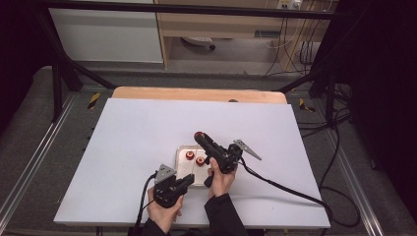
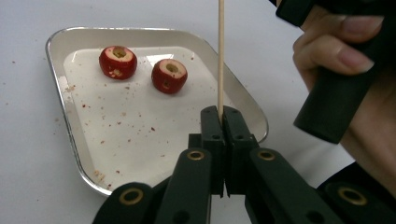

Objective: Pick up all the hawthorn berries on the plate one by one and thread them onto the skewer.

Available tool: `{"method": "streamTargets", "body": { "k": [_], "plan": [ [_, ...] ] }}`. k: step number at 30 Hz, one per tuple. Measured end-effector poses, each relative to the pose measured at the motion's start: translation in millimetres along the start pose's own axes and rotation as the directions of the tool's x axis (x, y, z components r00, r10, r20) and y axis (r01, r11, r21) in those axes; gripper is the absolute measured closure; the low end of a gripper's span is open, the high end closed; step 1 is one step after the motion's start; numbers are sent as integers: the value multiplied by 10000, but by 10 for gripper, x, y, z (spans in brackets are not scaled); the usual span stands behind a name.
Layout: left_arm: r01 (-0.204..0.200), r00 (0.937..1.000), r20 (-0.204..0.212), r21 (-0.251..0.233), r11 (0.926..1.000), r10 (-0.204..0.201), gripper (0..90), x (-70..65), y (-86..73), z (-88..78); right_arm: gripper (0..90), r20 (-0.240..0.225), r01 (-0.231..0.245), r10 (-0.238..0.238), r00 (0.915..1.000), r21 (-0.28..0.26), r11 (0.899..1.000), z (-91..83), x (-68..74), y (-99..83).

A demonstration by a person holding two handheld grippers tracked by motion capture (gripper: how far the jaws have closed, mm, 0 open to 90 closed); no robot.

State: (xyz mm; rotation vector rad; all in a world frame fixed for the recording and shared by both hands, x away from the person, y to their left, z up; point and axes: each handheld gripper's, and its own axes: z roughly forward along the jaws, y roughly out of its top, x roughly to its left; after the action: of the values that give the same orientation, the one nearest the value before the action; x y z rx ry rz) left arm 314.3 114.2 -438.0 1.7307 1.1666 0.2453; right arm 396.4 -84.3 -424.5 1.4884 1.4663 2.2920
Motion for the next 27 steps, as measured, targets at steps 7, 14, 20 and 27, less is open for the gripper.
{"method": "streamTargets", "body": {
  "k": [7,14,20,27],
  "plan": [
    [71,9999,129,33,10000,-71,885,22,35,-54,616,-61,451,-449,9990,466,9979,-3,-11,3],
    [214,9996,182,37,9998,-215,886,16,65,-7,616,-138,394,-388,9992,512,9979,-18,3,-21],
    [332,9990,315,-38,9994,-330,885,-52,57,46,617,23,173,-174,9998,474,9987,-23,9,-46],
    [439,9986,307,-163,9989,-434,887,-12,68,28,618,61,197,-201,9998,491,9986,-40,24,-33]
  ]
}}
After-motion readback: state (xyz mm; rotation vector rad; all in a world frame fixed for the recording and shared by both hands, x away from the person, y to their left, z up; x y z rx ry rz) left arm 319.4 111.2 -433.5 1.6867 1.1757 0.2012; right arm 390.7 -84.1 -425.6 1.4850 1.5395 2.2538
